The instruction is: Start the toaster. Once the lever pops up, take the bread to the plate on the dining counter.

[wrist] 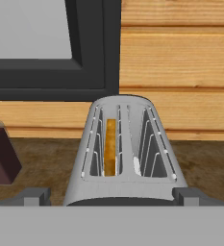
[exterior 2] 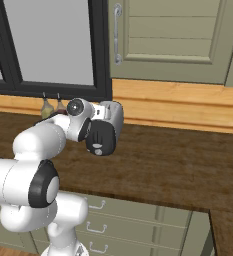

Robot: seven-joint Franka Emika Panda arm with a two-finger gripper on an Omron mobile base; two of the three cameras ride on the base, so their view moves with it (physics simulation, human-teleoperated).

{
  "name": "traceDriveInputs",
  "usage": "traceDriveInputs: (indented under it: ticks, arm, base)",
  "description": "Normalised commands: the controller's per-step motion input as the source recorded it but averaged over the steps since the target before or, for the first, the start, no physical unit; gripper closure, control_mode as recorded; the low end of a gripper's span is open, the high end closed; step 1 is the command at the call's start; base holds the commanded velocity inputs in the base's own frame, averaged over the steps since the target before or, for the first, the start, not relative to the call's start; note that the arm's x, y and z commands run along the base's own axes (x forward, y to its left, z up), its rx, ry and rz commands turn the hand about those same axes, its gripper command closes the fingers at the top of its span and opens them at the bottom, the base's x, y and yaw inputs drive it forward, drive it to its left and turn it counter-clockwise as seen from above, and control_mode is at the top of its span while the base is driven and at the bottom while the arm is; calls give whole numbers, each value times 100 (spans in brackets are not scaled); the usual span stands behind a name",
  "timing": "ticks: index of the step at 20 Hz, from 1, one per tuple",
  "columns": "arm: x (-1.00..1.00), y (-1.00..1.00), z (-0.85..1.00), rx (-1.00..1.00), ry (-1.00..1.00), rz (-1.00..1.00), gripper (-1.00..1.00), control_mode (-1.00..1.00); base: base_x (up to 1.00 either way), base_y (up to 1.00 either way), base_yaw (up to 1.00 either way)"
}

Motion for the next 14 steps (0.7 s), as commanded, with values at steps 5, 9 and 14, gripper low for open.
traceDriveInputs:
  ticks: [5,9,14]
  arm:
    - [0,0,0,0,0,0,-100,-100]
    - [0,0,0,0,0,0,-100,-100]
    - [0,0,0,0,0,0,-100,-100]
  base:
    - [0,0,0]
    - [0,0,0]
    - [0,0,0]
